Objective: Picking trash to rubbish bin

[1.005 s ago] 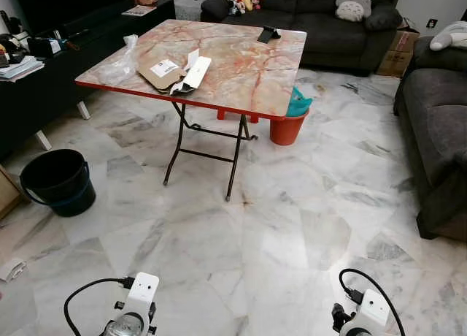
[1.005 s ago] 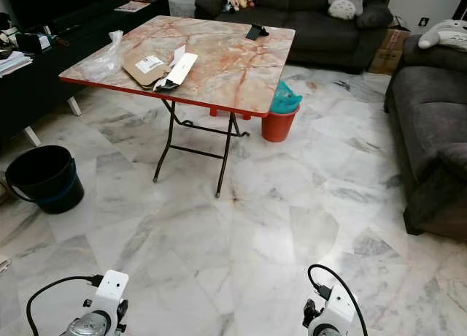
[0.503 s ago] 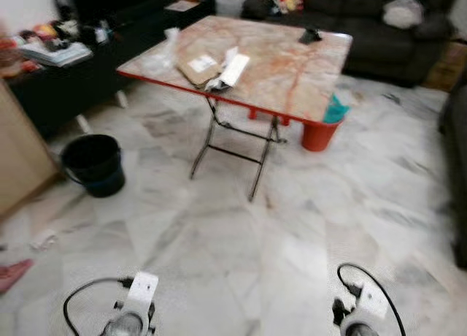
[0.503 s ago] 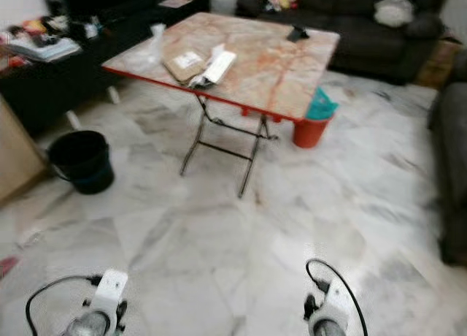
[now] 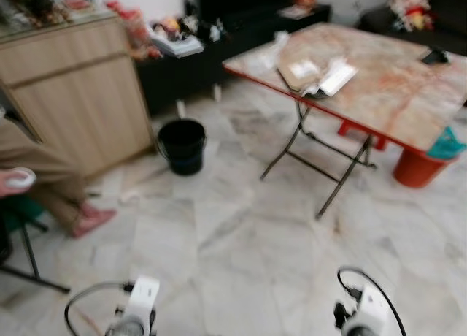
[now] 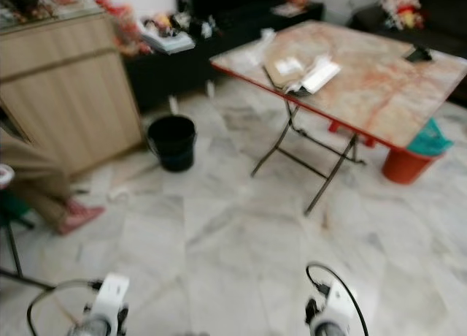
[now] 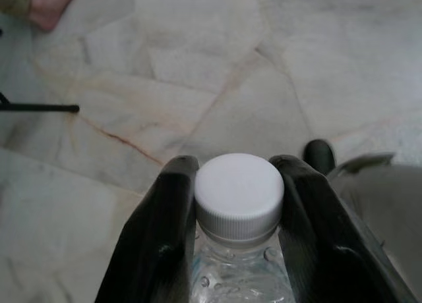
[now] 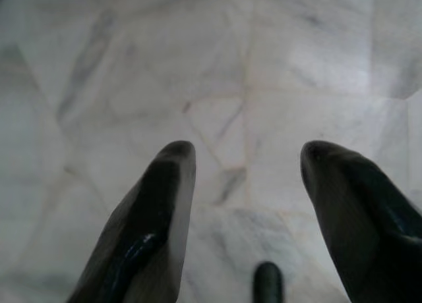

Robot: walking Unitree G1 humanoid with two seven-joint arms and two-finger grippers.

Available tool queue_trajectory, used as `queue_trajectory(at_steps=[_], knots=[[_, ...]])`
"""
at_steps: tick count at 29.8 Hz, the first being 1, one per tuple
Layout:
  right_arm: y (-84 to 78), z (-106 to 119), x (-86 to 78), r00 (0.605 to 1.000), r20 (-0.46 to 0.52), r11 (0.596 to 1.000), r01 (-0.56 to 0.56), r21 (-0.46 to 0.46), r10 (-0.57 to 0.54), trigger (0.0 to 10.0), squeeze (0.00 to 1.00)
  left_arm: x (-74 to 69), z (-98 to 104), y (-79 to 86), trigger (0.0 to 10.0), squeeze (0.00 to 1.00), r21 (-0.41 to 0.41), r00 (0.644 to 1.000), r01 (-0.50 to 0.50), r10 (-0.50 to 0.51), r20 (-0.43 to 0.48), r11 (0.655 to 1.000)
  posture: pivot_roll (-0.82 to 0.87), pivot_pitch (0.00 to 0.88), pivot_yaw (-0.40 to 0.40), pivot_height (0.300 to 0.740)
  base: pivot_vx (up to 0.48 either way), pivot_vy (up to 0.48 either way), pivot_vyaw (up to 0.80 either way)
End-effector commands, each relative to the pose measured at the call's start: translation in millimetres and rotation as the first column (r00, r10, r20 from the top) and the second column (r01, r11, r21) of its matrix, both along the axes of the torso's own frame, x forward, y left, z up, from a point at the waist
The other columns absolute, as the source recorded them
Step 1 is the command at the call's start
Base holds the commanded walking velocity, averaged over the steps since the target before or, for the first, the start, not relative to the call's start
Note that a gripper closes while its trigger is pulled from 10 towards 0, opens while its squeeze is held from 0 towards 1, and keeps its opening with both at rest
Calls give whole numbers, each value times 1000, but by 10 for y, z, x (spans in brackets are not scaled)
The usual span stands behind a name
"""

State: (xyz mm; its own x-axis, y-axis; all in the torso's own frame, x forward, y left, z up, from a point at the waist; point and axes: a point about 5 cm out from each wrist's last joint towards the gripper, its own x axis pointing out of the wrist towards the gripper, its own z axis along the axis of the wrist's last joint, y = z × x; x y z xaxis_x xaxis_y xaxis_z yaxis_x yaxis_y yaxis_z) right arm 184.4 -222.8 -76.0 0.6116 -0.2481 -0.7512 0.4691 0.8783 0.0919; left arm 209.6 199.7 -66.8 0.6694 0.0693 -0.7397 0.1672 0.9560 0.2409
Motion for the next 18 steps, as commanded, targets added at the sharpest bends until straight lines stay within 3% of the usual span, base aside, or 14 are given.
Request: queue_trajectory(at_steps=[1,18], knots=[[27,-11,-7,1000,-10,1000,-10,3,10,10000,0,-7,-5,-1,10000,0,12,1000,18,-18,-9,1000,204,0,-23,740,0,0,800],[21,-13,-14,1000,-13,1000,-27,-3,27,10000,0,-19,-18,-34,10000,0,-8,1000,13,-13,-12,1000,201,0,-34,740,0,0,775]])
